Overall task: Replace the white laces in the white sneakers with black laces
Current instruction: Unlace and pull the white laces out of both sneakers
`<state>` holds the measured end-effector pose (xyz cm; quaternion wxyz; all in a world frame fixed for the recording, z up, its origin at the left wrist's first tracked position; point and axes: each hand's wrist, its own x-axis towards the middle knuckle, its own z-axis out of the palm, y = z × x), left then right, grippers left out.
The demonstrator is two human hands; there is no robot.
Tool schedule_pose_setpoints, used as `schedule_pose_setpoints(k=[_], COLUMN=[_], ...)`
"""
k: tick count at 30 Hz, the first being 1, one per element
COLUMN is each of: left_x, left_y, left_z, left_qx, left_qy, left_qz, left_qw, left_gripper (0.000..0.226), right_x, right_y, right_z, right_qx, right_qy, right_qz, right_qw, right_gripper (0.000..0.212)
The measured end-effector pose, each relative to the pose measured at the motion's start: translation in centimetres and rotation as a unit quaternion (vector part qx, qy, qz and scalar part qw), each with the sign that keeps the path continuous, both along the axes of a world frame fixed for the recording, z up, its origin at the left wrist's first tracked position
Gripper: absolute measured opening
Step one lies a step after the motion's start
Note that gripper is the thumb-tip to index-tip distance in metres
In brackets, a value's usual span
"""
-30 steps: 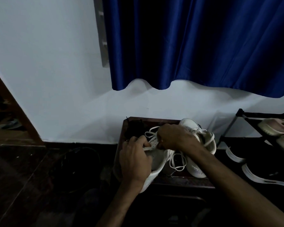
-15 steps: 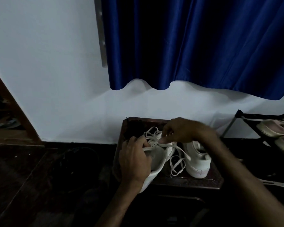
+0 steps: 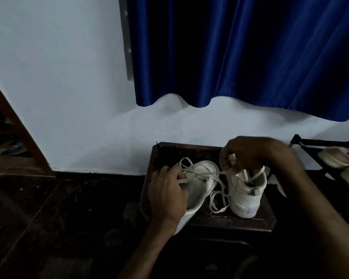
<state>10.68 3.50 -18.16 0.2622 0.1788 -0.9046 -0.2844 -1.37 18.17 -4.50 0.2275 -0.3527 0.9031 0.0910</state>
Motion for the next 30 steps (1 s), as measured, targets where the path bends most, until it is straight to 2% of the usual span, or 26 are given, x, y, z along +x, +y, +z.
schedule_pose_setpoints(k=[2, 4, 7, 9, 11, 13, 17, 20, 21, 22, 24, 25, 27, 30], left_x=[0.1, 0.2, 0.2, 0.2, 0.2, 0.1, 0.1, 0.2, 0.2, 0.2, 0.1, 0.1, 0.0, -0.1], left_y=[0.0, 0.0, 0.1, 0.0, -0.1, 0.0, 0.1, 0.1, 0.1, 0.0, -0.1, -0.2, -0.2, 0.3], left_z=[0.0, 0.2, 0.4, 0.4, 0.1, 0.0, 0.0, 0.0, -0.1, -0.2, -0.4, -0.5, -0.5, -0.5], left_qx=[0.007, 0.009, 0.003, 0.008, 0.007, 0.002, -0.002, -0.001, -0.001, 0.003, 0.029, 0.049, 0.097, 0.157], left_qy=[0.001, 0.0, -0.001, -0.001, -0.004, -0.003, 0.003, -0.002, -0.001, 0.0, 0.005, 0.009, 0.017, 0.019], left_qz=[-0.005, -0.011, -0.016, -0.019, -0.017, -0.011, -0.011, -0.009, -0.008, -0.008, -0.012, -0.014, -0.016, -0.009], left_qw=[1.0, 1.0, 1.0, 1.0, 1.0, 1.0, 1.0, 1.0, 1.0, 1.0, 0.999, 0.999, 0.995, 0.987], left_gripper=[0.03, 0.027, 0.025, 0.024, 0.026, 0.028, 0.021, 0.02, 0.02, 0.02, 0.019, 0.018, 0.016, 0.018], right_x=[-0.1, 0.3, 0.8, 0.7, 0.1, -0.4, -0.8, -0.5, -0.7, -0.8, -1.3, -1.3, -1.2, -0.5], right_y=[1.4, 3.0, 5.4, 6.7, 7.7, 7.6, 4.5, 1.4, 0.4, -0.4, -1.9, -2.3, -2.9, -3.4], right_z=[1.7, 3.5, 6.2, 7.2, 7.6, 7.6, 4.9, 1.6, 0.0, -1.5, -4.8, -6.1, -7.9, -8.7], right_qx=[-0.034, -0.108, -0.232, -0.344, -0.471, -0.515, -0.483, -0.508, -0.496, -0.457, -0.352, -0.318, -0.283, -0.218], right_qy=[-0.016, -0.041, -0.056, -0.061, -0.048, -0.013, -0.061, -0.092, -0.079, -0.036, 0.103, 0.149, 0.174, 0.154], right_qz=[-0.003, 0.021, 0.039, 0.025, 0.006, -0.027, -0.102, -0.169, -0.179, -0.173, -0.141, -0.136, -0.127, -0.105], right_qw=[0.999, 0.993, 0.97, 0.937, 0.881, 0.857, 0.867, 0.84, 0.846, 0.872, 0.92, 0.926, 0.935, 0.958], right_gripper=[0.021, 0.021, 0.007, 0.006, 0.008, 0.011, 0.009, 0.008, 0.01, 0.013, 0.016, 0.013, 0.007, 0.014])
